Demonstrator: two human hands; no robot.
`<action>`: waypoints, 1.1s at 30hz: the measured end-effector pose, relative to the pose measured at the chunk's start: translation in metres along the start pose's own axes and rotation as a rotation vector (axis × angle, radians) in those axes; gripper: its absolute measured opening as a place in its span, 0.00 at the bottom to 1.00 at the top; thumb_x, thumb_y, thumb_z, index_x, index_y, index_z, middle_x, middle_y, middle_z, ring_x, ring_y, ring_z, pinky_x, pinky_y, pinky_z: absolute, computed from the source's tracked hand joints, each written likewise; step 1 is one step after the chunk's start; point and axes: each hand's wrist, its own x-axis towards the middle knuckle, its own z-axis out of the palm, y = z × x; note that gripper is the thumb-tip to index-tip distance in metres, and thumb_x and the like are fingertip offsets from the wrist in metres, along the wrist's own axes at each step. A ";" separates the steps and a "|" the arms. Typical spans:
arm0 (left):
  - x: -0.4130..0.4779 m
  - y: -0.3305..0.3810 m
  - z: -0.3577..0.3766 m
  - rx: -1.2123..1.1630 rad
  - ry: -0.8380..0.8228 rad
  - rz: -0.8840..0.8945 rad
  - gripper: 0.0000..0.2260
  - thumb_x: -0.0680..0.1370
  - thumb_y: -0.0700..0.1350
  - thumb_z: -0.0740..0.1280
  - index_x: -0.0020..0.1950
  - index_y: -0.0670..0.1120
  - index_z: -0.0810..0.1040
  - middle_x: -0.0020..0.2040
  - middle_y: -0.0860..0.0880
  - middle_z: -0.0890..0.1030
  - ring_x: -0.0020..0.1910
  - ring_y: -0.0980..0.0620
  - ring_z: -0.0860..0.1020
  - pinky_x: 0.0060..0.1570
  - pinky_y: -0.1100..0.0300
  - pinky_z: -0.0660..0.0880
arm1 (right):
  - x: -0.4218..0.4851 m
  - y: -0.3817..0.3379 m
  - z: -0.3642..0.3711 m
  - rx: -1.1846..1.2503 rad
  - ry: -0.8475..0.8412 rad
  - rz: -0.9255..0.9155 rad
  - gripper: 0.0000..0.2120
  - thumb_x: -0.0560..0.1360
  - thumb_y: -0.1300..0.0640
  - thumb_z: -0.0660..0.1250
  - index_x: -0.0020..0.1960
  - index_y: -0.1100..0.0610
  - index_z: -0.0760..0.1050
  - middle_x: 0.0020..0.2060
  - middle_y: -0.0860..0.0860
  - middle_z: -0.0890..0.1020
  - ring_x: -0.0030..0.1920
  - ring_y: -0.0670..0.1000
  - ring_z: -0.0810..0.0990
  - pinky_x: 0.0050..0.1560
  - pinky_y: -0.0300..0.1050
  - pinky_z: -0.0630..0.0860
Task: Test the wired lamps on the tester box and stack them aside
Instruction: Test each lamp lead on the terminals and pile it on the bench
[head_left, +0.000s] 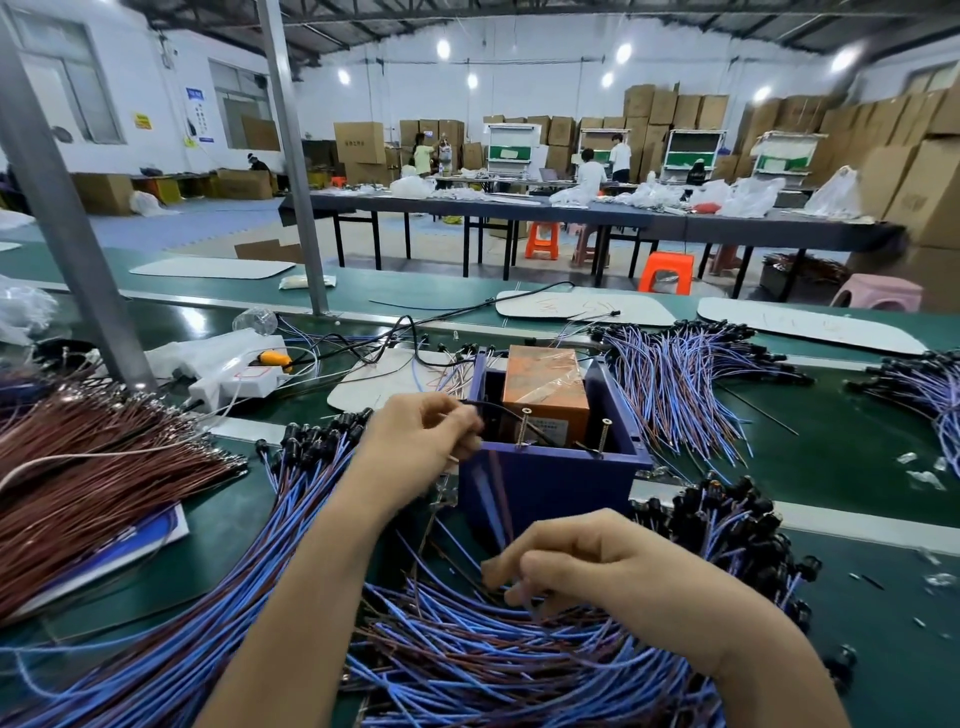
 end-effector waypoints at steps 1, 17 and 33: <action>0.006 -0.009 -0.008 0.209 0.117 -0.001 0.05 0.78 0.46 0.67 0.45 0.47 0.81 0.44 0.47 0.84 0.41 0.53 0.80 0.44 0.60 0.75 | -0.001 -0.001 0.000 -0.026 -0.023 -0.006 0.12 0.81 0.56 0.60 0.51 0.47 0.82 0.53 0.52 0.83 0.56 0.49 0.80 0.62 0.47 0.75; 0.027 -0.064 -0.045 0.630 0.405 -0.165 0.15 0.74 0.30 0.64 0.50 0.47 0.83 0.55 0.40 0.79 0.54 0.41 0.76 0.54 0.52 0.74 | -0.002 0.000 -0.002 -0.074 -0.045 0.008 0.07 0.79 0.50 0.64 0.53 0.41 0.80 0.51 0.41 0.83 0.52 0.40 0.81 0.53 0.36 0.75; -0.021 0.032 -0.015 0.050 0.263 0.325 0.17 0.73 0.39 0.72 0.56 0.59 0.79 0.46 0.57 0.81 0.43 0.63 0.80 0.43 0.69 0.78 | 0.004 -0.008 0.005 0.209 0.240 -0.262 0.11 0.75 0.49 0.63 0.54 0.42 0.82 0.62 0.34 0.76 0.58 0.43 0.79 0.62 0.49 0.76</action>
